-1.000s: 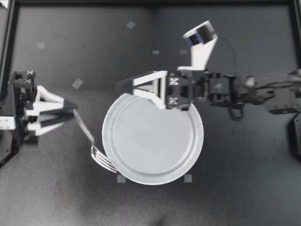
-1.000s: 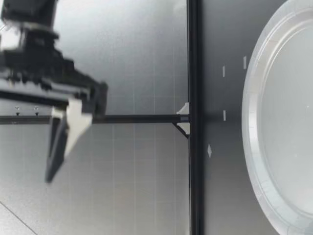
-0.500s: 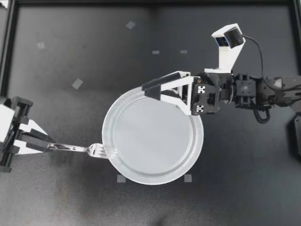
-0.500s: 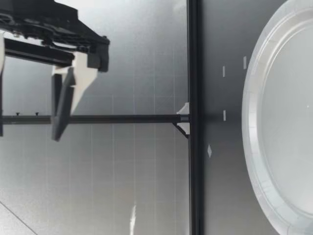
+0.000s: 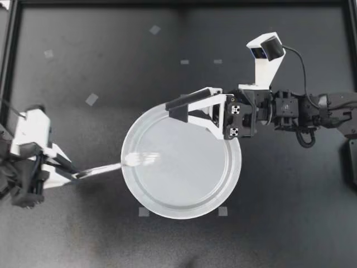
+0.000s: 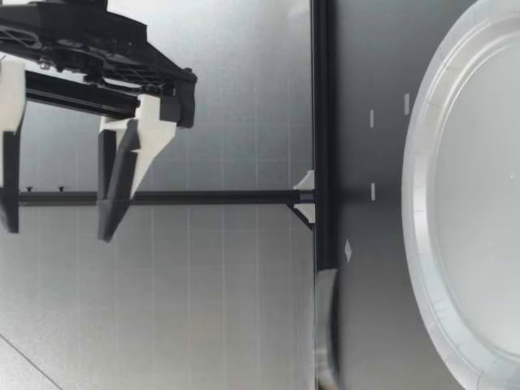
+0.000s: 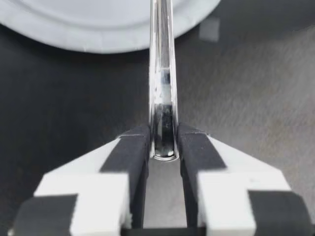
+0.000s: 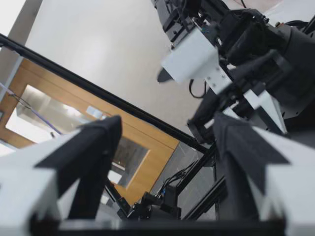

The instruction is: Pick up the fork and place it on the plate.

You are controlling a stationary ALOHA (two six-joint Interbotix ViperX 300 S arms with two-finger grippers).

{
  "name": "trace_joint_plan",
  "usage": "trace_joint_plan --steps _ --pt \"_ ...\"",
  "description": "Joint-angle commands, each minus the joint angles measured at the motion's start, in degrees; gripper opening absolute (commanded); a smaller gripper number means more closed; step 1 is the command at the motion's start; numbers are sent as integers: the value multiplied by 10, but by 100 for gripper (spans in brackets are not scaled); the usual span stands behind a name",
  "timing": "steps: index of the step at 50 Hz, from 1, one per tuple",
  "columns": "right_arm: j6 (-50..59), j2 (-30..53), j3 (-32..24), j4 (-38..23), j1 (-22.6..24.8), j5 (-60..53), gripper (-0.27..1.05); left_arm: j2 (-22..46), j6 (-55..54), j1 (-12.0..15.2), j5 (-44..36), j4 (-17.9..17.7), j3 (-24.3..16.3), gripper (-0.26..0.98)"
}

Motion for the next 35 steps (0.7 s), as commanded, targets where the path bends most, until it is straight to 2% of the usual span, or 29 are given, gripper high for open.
trace_joint_plan --steps 1,6,16,35 --pt "-1 -6 -9 -2 3 -6 74 29 -11 -12 10 -9 -23 13" --pt "-1 -4 -9 -2 3 -8 74 66 -40 -18 22 -24 -29 13" --pt "-1 0 -9 -2 3 -10 74 140 -102 -18 18 -24 -30 13" --pt "0 10 -9 -3 3 -12 74 186 -101 -18 -3 -12 -29 13"
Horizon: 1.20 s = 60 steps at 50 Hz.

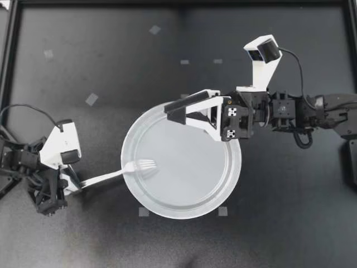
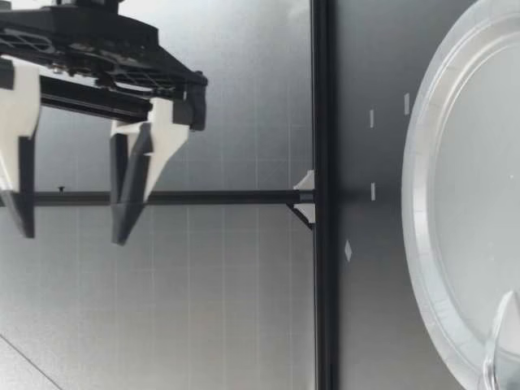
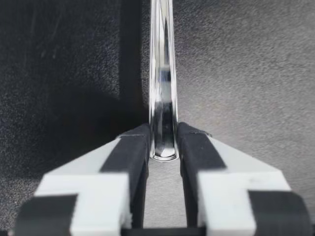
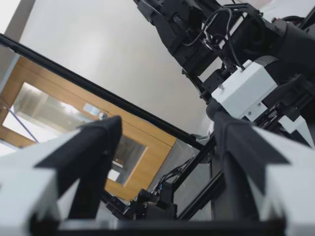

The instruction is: Pick up the fork and place it on the plate.

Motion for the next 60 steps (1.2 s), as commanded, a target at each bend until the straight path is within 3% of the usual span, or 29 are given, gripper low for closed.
trace_joint_plan --steps 1,11,17,21,24,60 --pt "-2 -4 -8 -1 2 -7 74 6 0 -2 -3 2 -11 13" --pt "-2 -4 -10 -1 2 -7 74 22 -3 -2 4 1 -18 19" --pt "-1 -3 -11 -1 2 -7 74 27 -4 -2 8 -1 -20 40" --pt "-1 -3 -11 -1 2 -7 74 31 -4 -1 10 -1 -25 62" --pt "0 -2 -10 -1 2 -7 74 32 -4 -2 10 -2 -27 69" --pt "1 -1 -11 -1 8 -7 74 38 -4 -2 13 -2 -26 66"
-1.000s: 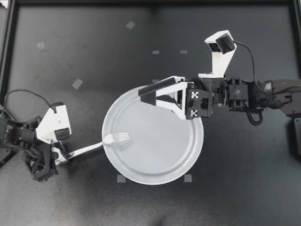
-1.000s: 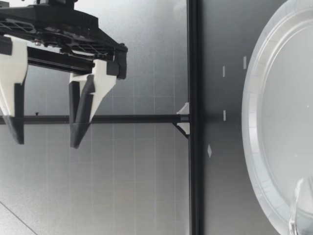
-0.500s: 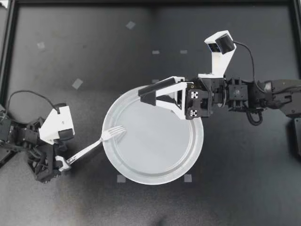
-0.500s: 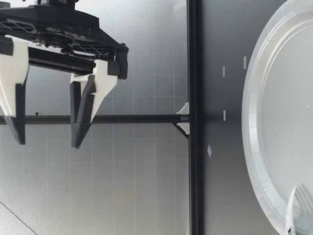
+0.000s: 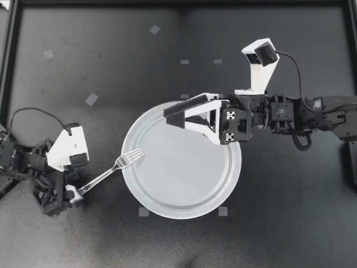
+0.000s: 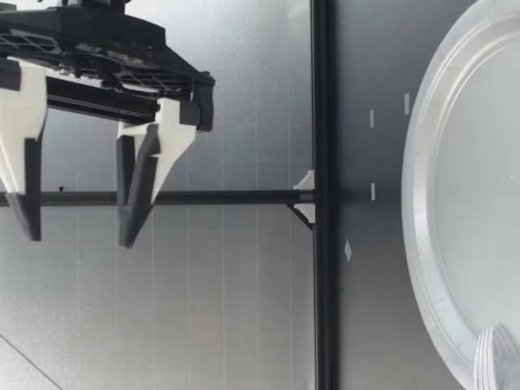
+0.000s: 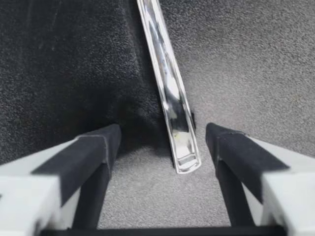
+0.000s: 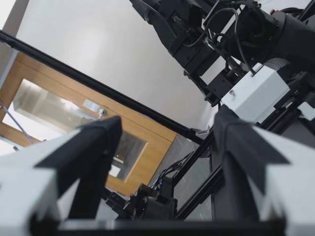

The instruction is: Pick up the fork and place it on the plate.

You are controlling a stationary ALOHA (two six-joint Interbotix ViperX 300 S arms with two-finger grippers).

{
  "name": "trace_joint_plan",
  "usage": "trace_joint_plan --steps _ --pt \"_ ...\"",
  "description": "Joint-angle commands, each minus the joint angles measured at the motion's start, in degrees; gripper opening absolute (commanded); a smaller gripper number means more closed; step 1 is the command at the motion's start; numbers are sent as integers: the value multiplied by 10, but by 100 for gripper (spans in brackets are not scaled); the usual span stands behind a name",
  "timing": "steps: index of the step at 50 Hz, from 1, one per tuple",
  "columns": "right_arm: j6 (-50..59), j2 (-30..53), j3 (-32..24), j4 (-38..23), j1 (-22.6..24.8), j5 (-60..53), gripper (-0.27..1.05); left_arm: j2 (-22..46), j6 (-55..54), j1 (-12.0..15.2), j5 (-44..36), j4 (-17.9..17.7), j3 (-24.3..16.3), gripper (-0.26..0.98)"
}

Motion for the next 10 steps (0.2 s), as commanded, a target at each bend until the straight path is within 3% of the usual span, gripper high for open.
trace_joint_plan --steps 1,10 --pt "-1 -5 -11 0 4 -6 74 -4 1 -2 -2 -1 -9 66" --pt "-1 -5 -11 0 4 -6 74 -5 1 -2 -2 -1 -11 66"
